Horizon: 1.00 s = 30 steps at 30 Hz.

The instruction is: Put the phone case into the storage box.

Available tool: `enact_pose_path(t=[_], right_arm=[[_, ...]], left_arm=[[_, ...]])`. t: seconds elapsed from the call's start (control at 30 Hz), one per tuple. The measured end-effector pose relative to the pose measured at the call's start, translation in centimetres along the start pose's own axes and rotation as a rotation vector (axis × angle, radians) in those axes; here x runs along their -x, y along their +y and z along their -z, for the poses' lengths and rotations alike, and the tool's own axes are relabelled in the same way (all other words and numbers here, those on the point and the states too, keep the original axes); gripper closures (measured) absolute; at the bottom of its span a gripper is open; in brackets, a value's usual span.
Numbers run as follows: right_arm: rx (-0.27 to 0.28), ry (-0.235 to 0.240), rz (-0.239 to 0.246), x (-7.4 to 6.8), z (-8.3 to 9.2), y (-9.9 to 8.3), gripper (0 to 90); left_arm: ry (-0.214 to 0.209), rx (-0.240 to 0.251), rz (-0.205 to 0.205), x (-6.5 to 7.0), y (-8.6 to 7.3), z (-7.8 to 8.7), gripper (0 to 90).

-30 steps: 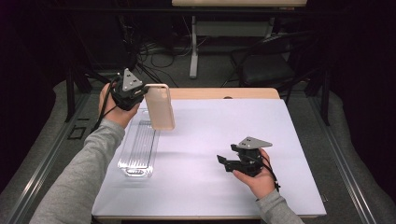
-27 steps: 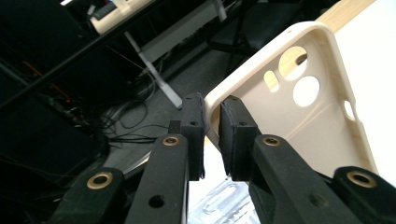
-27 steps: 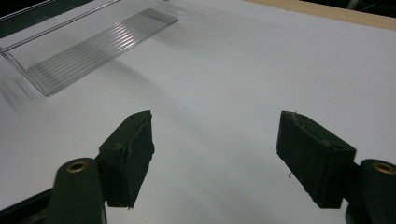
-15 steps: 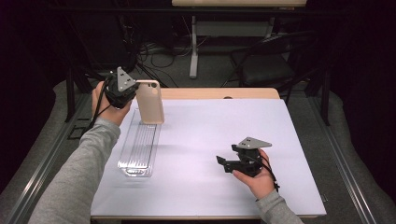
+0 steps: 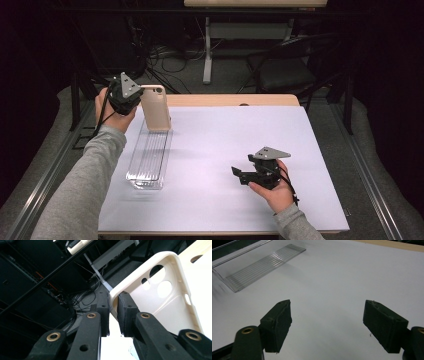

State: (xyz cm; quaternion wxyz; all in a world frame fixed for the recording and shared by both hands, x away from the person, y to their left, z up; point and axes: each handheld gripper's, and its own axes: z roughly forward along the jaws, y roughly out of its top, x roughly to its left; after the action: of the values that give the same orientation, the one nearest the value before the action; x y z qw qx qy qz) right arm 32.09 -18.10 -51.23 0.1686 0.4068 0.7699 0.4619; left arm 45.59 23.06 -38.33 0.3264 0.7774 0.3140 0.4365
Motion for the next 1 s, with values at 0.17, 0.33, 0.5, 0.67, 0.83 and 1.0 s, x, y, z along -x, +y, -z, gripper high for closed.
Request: enact_pose_path(t=[0.17, 0.33, 0.5, 0.67, 0.83, 1.0], right_arm=[[-0.002, -0.006, 0.013, 0.0, -0.1, -0.1, 20.9], [-0.011, -0.003, 0.023, 0.0, -0.2, -0.2, 20.1], [-0.005, 0.0, 0.035, -0.2, -0.2, -0.3, 16.0], [0.012, -0.001, 0.022, -0.1, 0.0, -0.3, 14.9], [0.024, -0.005, 0.016, 0.0, 0.0, -0.3, 14.1], [0.036, -0.012, 0.003, 0.0, 0.0, -0.4, 13.3]], left_arm=[[0.016, 0.01, -0.007, -0.4, -0.3, -0.3, 80.9], [0.029, 0.029, -0.009, -0.6, -0.6, -0.7, 80.9], [0.041, 0.037, -0.019, -0.7, -0.9, -1.3, 80.9], [0.053, 0.048, -0.014, -0.9, -1.3, -1.7, 80.9], [0.059, 0.055, -0.015, -0.9, -1.7, -2.0, 80.9], [0.059, 0.061, -0.016, -0.9, -2.2, -2.5, 80.9]])
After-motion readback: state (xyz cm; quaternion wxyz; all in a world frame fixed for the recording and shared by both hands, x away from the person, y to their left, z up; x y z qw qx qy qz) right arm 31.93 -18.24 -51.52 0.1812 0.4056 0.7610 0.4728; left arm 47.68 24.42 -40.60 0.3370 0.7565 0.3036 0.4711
